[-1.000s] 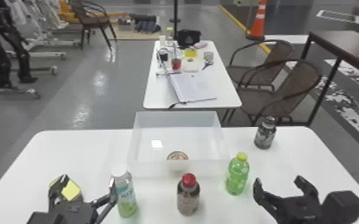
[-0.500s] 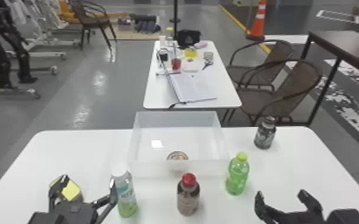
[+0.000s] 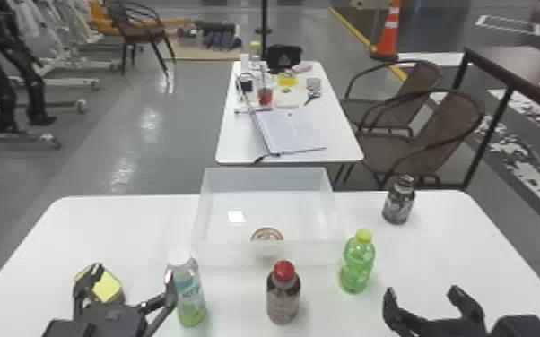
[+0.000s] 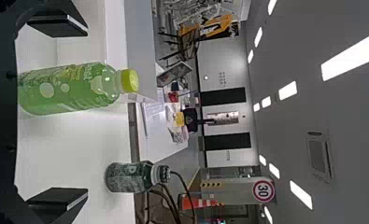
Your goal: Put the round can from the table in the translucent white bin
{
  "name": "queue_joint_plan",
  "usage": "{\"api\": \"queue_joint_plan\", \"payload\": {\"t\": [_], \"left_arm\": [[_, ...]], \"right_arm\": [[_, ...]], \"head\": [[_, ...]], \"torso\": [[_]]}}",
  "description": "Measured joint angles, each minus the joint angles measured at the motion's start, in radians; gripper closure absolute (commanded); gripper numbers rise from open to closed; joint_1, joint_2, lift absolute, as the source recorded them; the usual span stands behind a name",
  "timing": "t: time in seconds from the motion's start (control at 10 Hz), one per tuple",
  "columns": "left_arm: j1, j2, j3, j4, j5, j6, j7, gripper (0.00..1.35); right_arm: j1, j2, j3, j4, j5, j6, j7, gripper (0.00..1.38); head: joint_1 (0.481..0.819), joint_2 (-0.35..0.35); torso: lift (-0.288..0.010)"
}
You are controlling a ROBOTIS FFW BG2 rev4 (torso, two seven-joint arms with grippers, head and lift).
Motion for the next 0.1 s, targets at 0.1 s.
{"api": "queue_joint_plan", "payload": {"t": [0.1], "left_arm": [[0.001,0.0,0.001,0.0,0.0,0.001,0.0,0.09]], "right_arm": [[0.0,0.001,0.0,0.0,0.0,-0.001,-0.001,0.09]], "head": [[0.549,0.0]], "torso": [[-0.1]]}}
